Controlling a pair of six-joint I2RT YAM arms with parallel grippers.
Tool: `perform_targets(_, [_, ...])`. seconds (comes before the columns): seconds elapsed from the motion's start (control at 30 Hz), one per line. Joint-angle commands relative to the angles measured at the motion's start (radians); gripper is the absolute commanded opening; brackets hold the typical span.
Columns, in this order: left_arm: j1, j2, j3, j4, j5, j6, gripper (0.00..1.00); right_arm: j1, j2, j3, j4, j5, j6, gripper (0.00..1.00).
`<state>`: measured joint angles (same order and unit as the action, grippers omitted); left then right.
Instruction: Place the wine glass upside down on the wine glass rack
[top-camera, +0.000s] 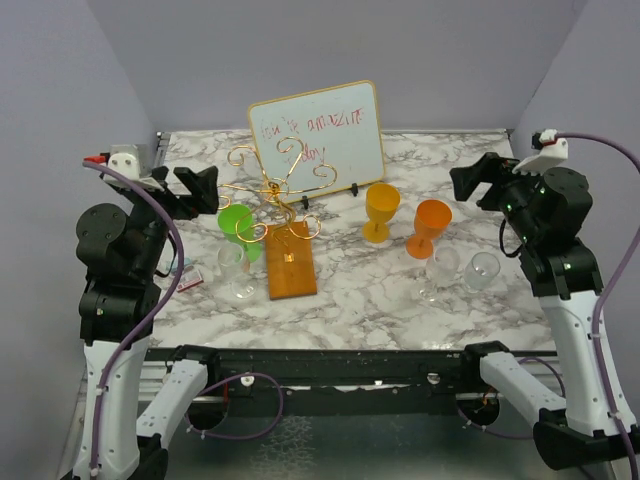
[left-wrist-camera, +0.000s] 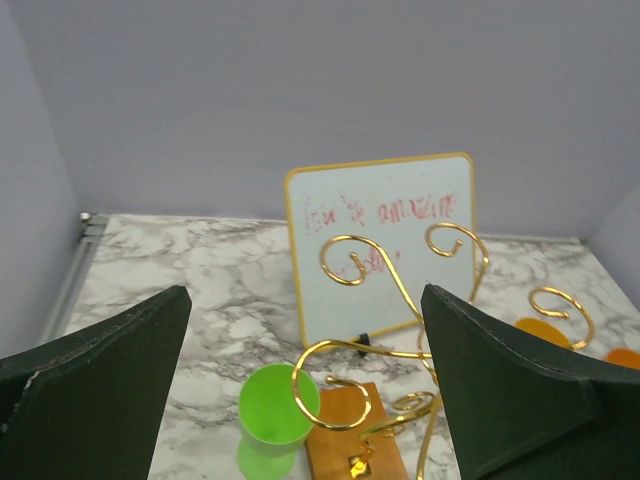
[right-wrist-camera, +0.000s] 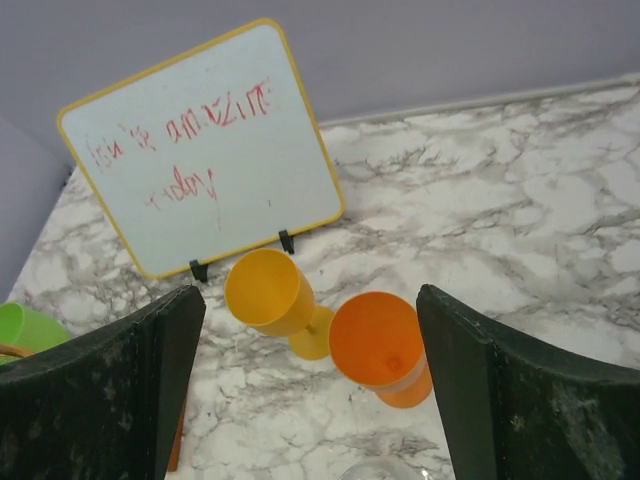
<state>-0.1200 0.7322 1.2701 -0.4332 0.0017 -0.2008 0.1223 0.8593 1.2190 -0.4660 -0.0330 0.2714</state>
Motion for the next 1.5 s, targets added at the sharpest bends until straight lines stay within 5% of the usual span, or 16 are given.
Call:
perform_targets(0.0, [-0.001,0.003,-0.038,0.060,0.307,0.012,0.99,-0.006,0.059,-0.032,-0.058,-0.094,0.033,0.93])
perform_targets(0.3, [-0.002,-0.023,-0.097,0.166,0.476,-0.021,0.99,-0.004,0.216,0.023,-0.167,-0.200,0.002,0.85])
perform_targets(0.57, [-0.002,0.014,-0.118,0.213,0.551,-0.050,0.99,0.029,0.353,0.087,-0.270,-0.069,-0.023,0.67])
perform_targets(0.87, [-0.004,0.020,-0.128,0.223,0.522,-0.070,0.99,0.213,0.503,0.111,-0.300,0.138,-0.037,0.57])
perform_targets(1.47, [-0.006,0.032,-0.096,0.221,0.514,-0.123,0.99,0.264,0.663,0.089,-0.290,0.245,-0.101,0.10])
